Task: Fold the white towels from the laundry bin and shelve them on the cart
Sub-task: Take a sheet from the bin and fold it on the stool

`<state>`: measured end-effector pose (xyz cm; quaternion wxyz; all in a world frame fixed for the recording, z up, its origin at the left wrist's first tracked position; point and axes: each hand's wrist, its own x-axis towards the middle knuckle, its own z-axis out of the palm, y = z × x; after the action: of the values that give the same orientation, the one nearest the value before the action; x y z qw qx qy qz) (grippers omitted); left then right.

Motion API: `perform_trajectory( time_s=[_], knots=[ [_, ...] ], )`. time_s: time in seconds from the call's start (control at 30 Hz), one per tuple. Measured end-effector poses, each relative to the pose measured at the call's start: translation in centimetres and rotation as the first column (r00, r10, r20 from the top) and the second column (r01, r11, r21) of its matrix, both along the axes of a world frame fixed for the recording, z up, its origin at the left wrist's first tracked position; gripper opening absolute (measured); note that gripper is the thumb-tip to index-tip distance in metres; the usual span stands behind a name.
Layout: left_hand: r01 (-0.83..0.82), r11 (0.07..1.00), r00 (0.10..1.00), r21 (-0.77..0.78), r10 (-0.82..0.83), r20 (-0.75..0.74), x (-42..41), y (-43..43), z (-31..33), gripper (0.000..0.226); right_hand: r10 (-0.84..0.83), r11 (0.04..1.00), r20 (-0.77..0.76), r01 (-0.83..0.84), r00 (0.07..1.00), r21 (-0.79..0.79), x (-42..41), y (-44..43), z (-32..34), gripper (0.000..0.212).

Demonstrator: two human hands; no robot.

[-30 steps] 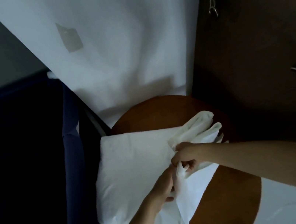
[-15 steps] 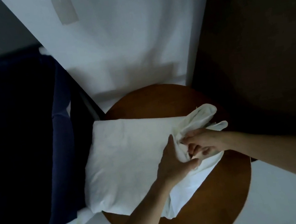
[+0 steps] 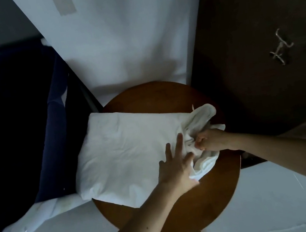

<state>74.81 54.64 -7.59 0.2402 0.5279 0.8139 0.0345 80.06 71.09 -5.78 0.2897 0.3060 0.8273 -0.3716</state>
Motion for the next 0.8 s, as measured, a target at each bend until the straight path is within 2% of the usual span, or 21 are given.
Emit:
perform_trajectory(
  time_s=[0.07,0.17,0.23,0.3,0.4,0.43,0.5,0.57,0.67,0.8],
  knots=[
    [-0.047,0.994,0.999,0.101,0.048,-0.015,1.1,-0.3,-0.6,0.06,0.017,1.0,-0.007,-0.017,1.0,0.014,0.6,-0.1,0.1,0.027],
    [-0.104,0.972,0.994,0.21,0.109,-0.013,1.9,-0.3,-1.4,0.073,0.017,1.0,-0.018,-0.016,1.0,0.016,1.3,0.1,-0.1,0.027],
    [-0.083,0.976,0.986,0.203,0.11,-0.129,2.3,-0.2,-1.4,0.079,0.004,0.999,-0.026,-0.003,1.0,0.047,1.8,0.3,0.0,0.025],
    [-0.023,0.988,0.974,0.155,0.056,-0.218,2.6,0.4,-1.0,0.089,0.011,0.997,-0.027,-0.009,1.0,0.077,2.1,0.5,-0.3,0.025],
    [0.02,0.994,0.973,-0.106,-0.044,-0.229,2.8,1.5,-0.5,0.09,0.026,0.998,-0.006,-0.026,1.0,0.059,2.8,1.0,-0.7,0.022],
    [0.014,0.989,0.972,-0.147,-0.049,-0.232,3.1,1.9,-0.4,0.089,0.041,0.998,-0.003,-0.041,0.999,0.057,3.2,1.1,-0.6,0.021],
    [-0.027,0.985,0.966,-0.171,-0.018,-0.259,3.5,2.3,-0.3,0.083,0.067,0.996,-0.017,-0.065,0.998,0.062,4.1,1.0,-0.1,0.026],
    [-0.092,0.985,0.967,-0.145,0.054,-0.249,3.8,2.4,-0.2,0.068,0.078,0.994,-0.032,-0.075,0.996,0.078,4.9,0.7,0.5,0.027],
    [-0.141,0.986,0.979,-0.088,0.126,-0.158,4.1,2.1,-0.3,0.051,0.046,0.996,-0.038,-0.043,0.998,0.081,5.9,0.3,0.7,0.027],
    [-0.131,0.991,0.989,-0.022,0.129,-0.079,3.4,1.4,-0.1,0.045,0.02,0.996,-0.043,-0.016,0.999,0.086,6.6,0.1,0.8,0.027]
  ],
)
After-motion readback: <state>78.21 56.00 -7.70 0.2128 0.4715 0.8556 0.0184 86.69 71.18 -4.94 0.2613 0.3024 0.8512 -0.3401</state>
